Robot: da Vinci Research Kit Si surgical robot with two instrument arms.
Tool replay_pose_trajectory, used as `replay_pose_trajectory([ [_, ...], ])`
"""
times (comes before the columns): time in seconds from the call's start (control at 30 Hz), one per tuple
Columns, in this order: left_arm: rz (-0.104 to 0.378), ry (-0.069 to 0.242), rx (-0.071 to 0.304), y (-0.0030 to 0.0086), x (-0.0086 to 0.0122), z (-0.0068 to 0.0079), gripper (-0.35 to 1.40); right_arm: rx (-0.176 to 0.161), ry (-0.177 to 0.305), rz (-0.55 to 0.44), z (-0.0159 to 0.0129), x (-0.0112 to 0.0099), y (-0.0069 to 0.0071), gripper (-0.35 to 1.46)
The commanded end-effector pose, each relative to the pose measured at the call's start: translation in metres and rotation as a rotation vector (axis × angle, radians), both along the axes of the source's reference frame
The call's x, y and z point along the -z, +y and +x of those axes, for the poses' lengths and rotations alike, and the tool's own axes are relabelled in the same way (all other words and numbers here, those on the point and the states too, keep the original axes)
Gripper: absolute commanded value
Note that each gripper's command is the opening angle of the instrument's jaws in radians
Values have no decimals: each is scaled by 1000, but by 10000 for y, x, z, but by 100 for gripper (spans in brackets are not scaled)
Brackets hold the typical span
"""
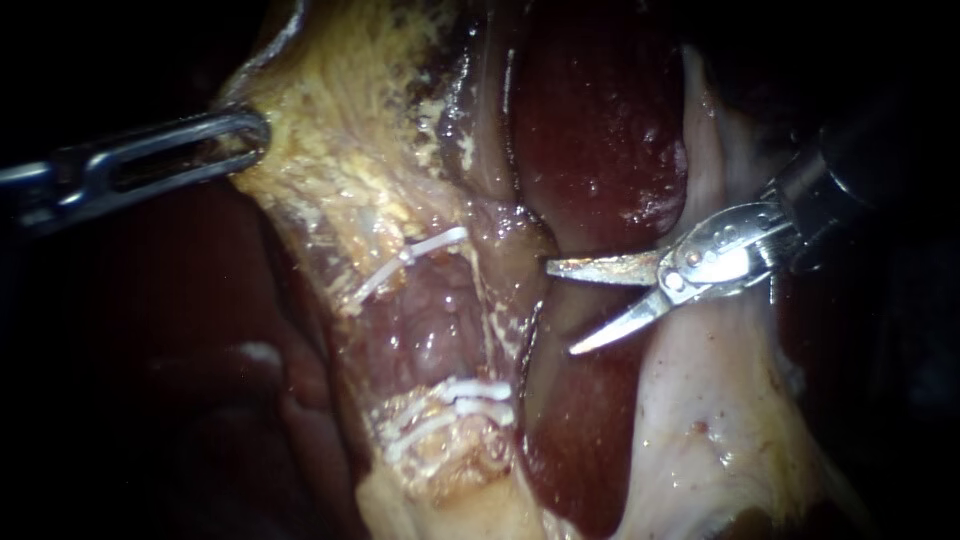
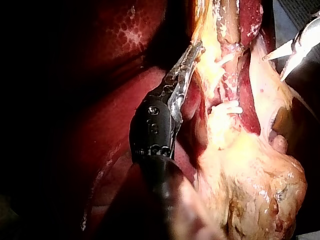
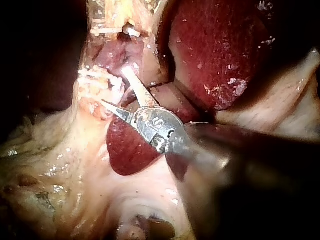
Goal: Go back from the cut right tube
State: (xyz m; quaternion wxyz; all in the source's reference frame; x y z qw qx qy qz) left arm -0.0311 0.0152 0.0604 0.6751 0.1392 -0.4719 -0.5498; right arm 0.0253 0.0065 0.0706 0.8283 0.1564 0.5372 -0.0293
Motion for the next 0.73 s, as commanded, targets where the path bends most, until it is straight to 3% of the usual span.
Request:
replay_pose_trajectory([
  [0.03,3,3,-7,-2,-5,-7,-35,-2,-1,-1,-1,0,0,143],
  [0.3,19,7,-58,-14,-39,-59,-35,-28,-20,-7,-5,2,0,143],
  [0.73,21,8,-69,-18,-43,-64,-35,-35,-26,-5,-8,5,1,143],
])
